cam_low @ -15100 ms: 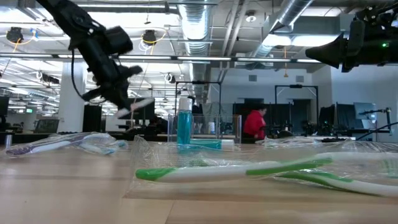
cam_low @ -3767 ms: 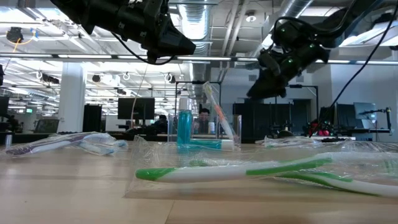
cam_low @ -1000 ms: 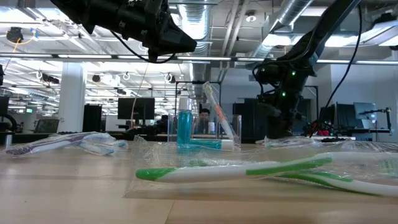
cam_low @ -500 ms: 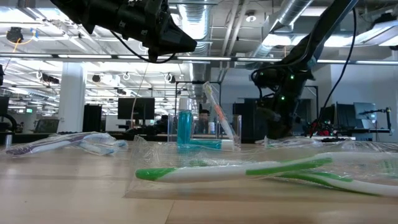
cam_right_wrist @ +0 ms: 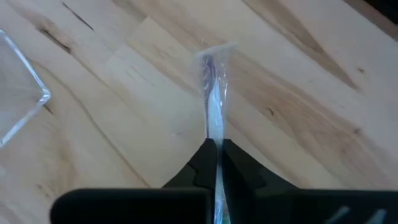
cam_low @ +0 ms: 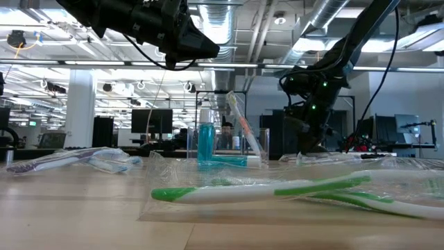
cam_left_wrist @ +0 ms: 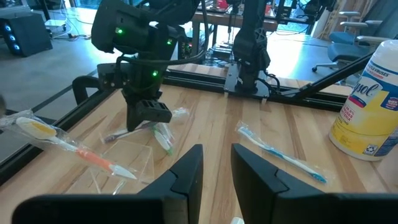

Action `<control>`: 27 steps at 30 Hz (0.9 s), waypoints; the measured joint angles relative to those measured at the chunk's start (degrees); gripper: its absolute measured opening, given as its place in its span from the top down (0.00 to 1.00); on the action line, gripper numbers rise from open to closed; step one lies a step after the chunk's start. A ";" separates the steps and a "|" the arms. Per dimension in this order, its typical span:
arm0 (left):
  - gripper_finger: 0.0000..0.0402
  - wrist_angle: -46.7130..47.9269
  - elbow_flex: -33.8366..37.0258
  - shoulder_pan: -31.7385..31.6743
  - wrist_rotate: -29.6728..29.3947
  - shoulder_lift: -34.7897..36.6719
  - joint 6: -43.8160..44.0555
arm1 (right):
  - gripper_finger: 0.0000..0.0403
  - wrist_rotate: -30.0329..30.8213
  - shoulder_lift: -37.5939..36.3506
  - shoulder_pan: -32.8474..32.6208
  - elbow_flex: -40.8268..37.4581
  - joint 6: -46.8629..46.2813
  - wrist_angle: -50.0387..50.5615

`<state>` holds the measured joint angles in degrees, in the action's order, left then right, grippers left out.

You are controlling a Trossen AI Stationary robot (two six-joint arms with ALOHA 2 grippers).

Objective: Pick & Place toothbrushing station
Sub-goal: Put the top purple toothbrush into the transparent organizer

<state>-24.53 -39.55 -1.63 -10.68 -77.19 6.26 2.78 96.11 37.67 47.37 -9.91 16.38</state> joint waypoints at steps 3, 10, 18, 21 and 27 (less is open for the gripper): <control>0.81 0.02 0.00 0.00 0.00 0.00 0.00 | 0.99 -0.72 0.05 0.07 0.00 -0.02 -0.05; 0.81 0.02 0.00 0.00 0.00 0.00 0.00 | 1.00 -1.68 0.36 -1.12 3.16 0.36 3.86; 0.81 0.02 0.00 0.00 0.00 0.00 0.00 | 1.00 -1.68 0.36 -3.10 7.85 1.51 6.45; 0.81 0.02 0.00 0.00 0.00 0.00 0.00 | 1.00 -1.64 0.36 -3.56 9.67 2.04 7.94; 0.81 0.04 0.00 0.00 0.00 0.00 0.00 | 1.00 -1.73 0.29 -3.96 12.97 2.86 10.12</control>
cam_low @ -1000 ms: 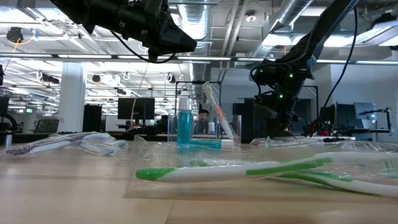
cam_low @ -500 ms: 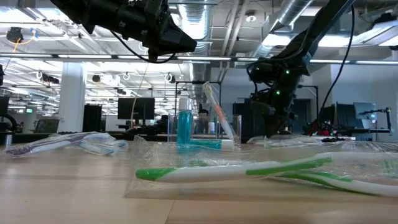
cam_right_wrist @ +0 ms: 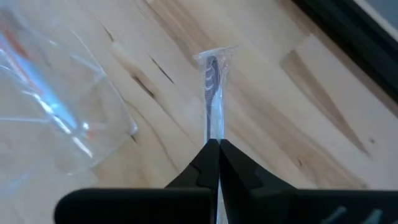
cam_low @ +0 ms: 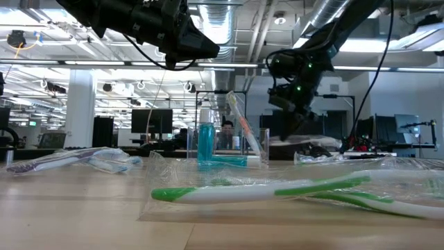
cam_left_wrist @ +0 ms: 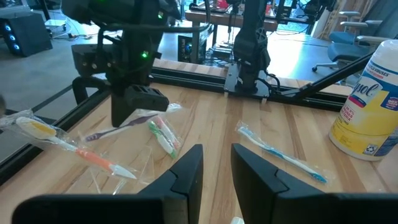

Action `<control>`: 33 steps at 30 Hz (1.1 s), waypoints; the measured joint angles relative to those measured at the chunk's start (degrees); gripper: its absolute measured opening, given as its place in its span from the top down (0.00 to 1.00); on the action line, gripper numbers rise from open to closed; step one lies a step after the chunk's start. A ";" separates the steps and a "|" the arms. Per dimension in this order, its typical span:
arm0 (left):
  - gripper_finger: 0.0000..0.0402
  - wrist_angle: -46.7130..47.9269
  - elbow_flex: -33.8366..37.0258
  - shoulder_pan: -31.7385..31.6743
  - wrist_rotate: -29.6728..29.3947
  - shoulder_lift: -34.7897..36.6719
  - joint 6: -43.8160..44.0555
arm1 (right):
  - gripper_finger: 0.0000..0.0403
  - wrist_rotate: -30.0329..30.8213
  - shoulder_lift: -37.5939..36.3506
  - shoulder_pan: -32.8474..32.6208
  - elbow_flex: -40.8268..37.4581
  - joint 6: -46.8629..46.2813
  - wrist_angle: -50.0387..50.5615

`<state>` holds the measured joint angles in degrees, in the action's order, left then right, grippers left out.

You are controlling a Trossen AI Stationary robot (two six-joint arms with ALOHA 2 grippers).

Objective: Pick & Place toothbrushing station
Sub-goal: Put the top purple toothbrush into the transparent organizer

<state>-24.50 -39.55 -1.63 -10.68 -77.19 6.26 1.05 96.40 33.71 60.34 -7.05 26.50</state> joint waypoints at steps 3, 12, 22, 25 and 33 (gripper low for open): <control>0.81 0.01 0.00 0.00 0.00 0.00 0.00 | 1.00 -1.48 -0.04 0.00 1.50 0.16 0.27; 0.81 0.03 0.00 -0.01 0.00 0.00 0.00 | 1.00 -2.79 -2.07 -0.68 3.86 1.05 -1.55; 0.81 0.03 0.00 0.00 0.00 0.00 0.02 | 1.00 -7.24 -10.93 -3.19 3.84 1.05 -6.30; 0.81 0.03 0.00 0.00 0.00 0.00 0.00 | 1.00 -7.43 -13.39 -4.72 3.84 1.07 -7.46; 0.81 0.03 0.00 0.00 0.00 0.00 0.00 | 1.00 -8.78 -18.38 -8.84 3.84 1.22 -10.55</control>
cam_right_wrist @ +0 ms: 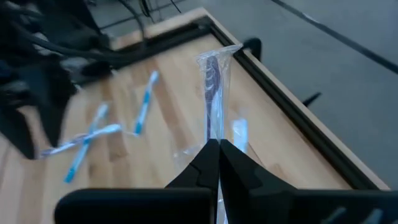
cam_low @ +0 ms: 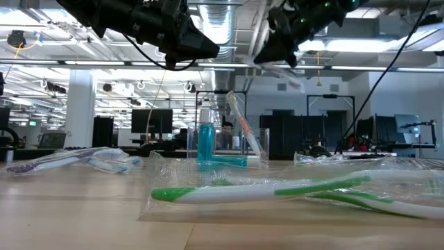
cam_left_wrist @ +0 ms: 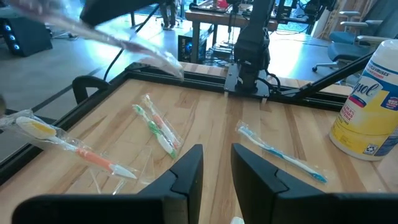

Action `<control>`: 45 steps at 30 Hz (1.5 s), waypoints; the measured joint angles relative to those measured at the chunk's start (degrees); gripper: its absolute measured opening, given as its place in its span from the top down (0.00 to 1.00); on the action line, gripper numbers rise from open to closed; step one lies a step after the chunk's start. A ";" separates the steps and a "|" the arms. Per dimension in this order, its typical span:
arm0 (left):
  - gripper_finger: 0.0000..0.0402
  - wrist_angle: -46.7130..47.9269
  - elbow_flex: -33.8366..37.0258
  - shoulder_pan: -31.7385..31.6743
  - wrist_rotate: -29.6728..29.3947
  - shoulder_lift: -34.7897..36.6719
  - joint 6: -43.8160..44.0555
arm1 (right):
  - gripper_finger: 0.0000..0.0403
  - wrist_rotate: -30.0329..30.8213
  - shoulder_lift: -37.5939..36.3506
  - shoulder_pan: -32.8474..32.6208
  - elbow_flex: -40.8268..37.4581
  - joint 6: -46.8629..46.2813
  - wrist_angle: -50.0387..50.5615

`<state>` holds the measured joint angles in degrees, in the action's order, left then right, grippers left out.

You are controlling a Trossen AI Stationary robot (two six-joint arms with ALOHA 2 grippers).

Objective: Pick & Place toothbrushing station
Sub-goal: Put the top purple toothbrush into the transparent organizer

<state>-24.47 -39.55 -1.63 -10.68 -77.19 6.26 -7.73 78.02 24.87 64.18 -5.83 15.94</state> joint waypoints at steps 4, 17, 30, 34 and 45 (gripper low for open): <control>0.81 0.00 0.00 -0.01 0.00 0.00 0.01 | 1.00 -0.02 -1.04 -2.29 0.00 -0.14 -1.23; 0.81 -0.17 0.00 0.00 0.00 0.00 0.00 | 1.00 -0.09 -1.25 -9.31 0.00 0.38 -8.13; 0.81 -3.11 -0.02 5.80 -1.38 0.00 -14.42 | 1.00 -0.07 -1.23 -12.06 0.00 1.33 -10.13; 0.81 -4.46 -0.07 11.00 -10.52 0.00 -25.68 | 1.00 -0.06 -1.23 -11.55 0.00 1.08 -10.40; 0.81 -7.16 -0.07 17.78 -26.06 -0.56 -52.11 | 1.00 0.04 -0.74 -12.37 0.00 -1.66 -13.66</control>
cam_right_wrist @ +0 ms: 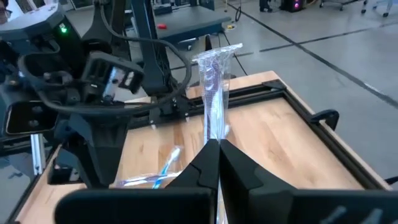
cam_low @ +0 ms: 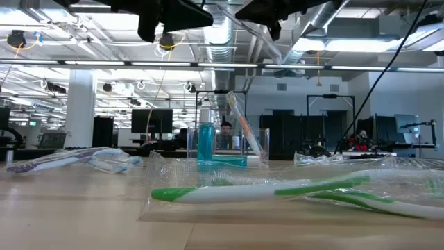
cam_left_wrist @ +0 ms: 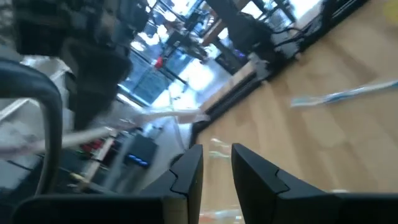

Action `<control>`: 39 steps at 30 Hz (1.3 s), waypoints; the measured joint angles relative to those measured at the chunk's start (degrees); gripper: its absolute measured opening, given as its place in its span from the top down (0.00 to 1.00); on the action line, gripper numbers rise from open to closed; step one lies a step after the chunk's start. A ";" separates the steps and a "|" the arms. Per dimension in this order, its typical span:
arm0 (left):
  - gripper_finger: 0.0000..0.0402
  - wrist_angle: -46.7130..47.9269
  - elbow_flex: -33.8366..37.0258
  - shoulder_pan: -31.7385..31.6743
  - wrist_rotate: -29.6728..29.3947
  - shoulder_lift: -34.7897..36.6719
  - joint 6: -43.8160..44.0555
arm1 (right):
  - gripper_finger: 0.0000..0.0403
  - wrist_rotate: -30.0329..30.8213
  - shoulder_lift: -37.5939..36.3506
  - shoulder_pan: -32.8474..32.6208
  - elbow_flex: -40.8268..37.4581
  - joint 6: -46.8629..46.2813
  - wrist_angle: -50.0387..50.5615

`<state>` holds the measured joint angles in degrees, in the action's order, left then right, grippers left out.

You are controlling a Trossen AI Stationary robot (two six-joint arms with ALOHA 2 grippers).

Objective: Pick & Place toothbrushing station
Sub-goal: Put the top purple toothbrush into the transparent organizer

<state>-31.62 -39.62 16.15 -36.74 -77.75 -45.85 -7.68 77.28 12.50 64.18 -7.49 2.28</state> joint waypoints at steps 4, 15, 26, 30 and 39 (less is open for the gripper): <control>0.81 -1.02 0.00 -0.03 -0.30 -0.01 -6.33 | 1.00 -0.03 -0.02 -0.43 0.00 -1.83 -2.35; 0.81 -2.40 -1.48 -0.36 0.13 -0.01 -27.39 | 1.00 -1.53 -0.03 -2.07 -0.02 -3.08 -5.90; 0.81 -3.13 -9.81 -1.28 -5.59 -9.45 -39.32 | 1.00 -1.53 -0.03 -2.00 -0.02 -3.17 -5.96; 0.81 -3.09 -13.47 -2.70 -13.01 -15.00 -49.60 | 1.00 -1.53 -0.03 -2.04 -0.02 -3.63 -5.88; 0.81 -10.53 -15.37 -3.12 -13.06 -19.82 -58.19 | 1.00 -2.99 -0.03 -2.04 -0.02 -3.73 -5.75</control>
<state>-42.16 -54.99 13.04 -49.80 -97.57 -104.04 -10.68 77.25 10.46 64.16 -11.22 -3.46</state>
